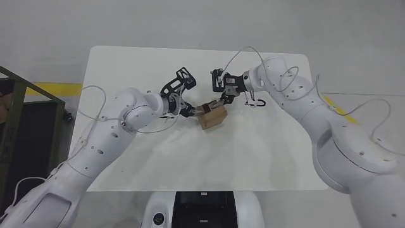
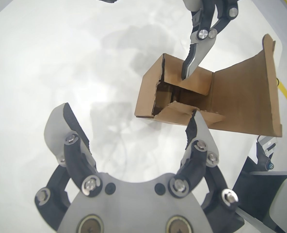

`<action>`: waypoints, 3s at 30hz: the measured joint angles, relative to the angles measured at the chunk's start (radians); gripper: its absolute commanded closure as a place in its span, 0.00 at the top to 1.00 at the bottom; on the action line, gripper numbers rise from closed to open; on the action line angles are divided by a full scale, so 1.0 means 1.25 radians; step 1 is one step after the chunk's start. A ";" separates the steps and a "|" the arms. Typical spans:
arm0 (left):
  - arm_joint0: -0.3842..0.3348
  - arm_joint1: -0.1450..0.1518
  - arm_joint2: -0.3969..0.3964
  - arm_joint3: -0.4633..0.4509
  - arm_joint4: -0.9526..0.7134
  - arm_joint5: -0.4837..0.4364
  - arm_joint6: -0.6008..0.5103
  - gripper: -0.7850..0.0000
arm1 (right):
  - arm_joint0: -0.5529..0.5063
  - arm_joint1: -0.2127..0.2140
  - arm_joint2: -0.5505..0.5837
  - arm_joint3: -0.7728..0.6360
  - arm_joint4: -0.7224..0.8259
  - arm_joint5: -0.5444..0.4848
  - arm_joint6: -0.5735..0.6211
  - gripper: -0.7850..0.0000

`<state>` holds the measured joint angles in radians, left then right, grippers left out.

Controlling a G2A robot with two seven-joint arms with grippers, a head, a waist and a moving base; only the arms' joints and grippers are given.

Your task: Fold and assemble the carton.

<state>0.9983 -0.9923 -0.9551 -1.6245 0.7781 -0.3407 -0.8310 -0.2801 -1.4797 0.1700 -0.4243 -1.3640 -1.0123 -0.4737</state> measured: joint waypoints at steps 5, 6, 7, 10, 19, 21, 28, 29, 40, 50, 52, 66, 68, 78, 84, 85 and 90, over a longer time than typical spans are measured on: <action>-0.008 -0.005 0.014 0.000 0.017 0.003 0.001 1.00 | 0.000 -0.004 0.000 0.008 -0.007 0.000 -0.010 1.00; -0.009 -0.007 0.018 0.002 0.023 0.003 0.003 1.00 | -0.001 -0.005 0.000 0.010 -0.010 0.000 -0.012 1.00; -0.010 -0.008 0.020 0.003 0.027 0.004 0.005 1.00 | -0.001 -0.006 0.000 0.011 -0.011 0.000 -0.013 1.00; -0.014 -0.011 0.027 0.007 0.036 0.009 0.007 1.00 | 0.000 -0.008 0.000 0.017 -0.016 0.000 -0.019 1.00; -0.023 -0.022 0.047 0.022 0.060 0.024 0.010 1.00 | -0.001 -0.012 0.000 0.037 -0.027 0.000 -0.037 1.00; -0.026 -0.024 0.049 0.025 0.062 0.028 0.009 1.00 | -0.001 -0.012 0.000 0.039 -0.033 0.000 -0.043 1.00; -0.034 -0.032 0.052 0.021 0.046 0.046 0.005 1.00 | -0.002 -0.011 0.000 0.044 -0.050 0.000 -0.071 1.00; -0.035 -0.033 0.052 0.021 0.046 0.047 0.005 1.00 | -0.002 -0.011 0.000 0.044 -0.052 0.000 -0.073 1.00; -0.030 -0.039 0.057 0.026 0.067 0.047 0.003 1.00 | 0.000 -0.010 0.000 0.055 -0.068 0.000 -0.094 1.00; -0.031 -0.046 0.061 0.025 0.072 0.053 -0.005 1.00 | 0.003 0.003 0.000 0.066 -0.089 0.000 -0.152 1.00; -0.031 -0.047 0.061 0.026 0.073 0.053 -0.006 1.00 | 0.003 0.006 0.000 0.066 -0.097 0.000 -0.163 1.00; -0.027 -0.053 0.053 0.027 0.079 0.049 -0.008 1.00 | 0.002 0.012 0.000 0.062 -0.121 0.000 -0.187 1.00; -0.027 -0.054 0.051 0.026 0.079 0.048 -0.008 1.00 | 0.005 0.015 0.000 0.070 -0.116 0.000 -0.194 1.00; -0.021 -0.056 0.044 0.022 0.084 0.041 -0.013 1.00 | 0.023 0.062 0.008 0.101 -0.114 0.023 -0.291 1.00; -0.020 -0.059 0.043 0.019 0.089 0.045 -0.018 1.00 | 0.028 0.113 0.006 0.032 -0.150 0.079 -0.346 1.00; -0.019 -0.059 0.043 0.018 0.089 0.045 -0.018 1.00 | 0.030 0.122 0.002 0.017 -0.160 0.079 -0.346 1.00; -0.017 -0.061 0.040 0.014 0.083 0.052 -0.024 1.00 | 0.038 0.171 0.008 -0.041 -0.198 0.093 -0.352 1.00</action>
<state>0.9770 -1.0685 -0.9055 -1.6064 0.8817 -0.2762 -0.8607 -0.2327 -1.2664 0.1800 -0.4753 -1.6111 -0.8957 -0.9137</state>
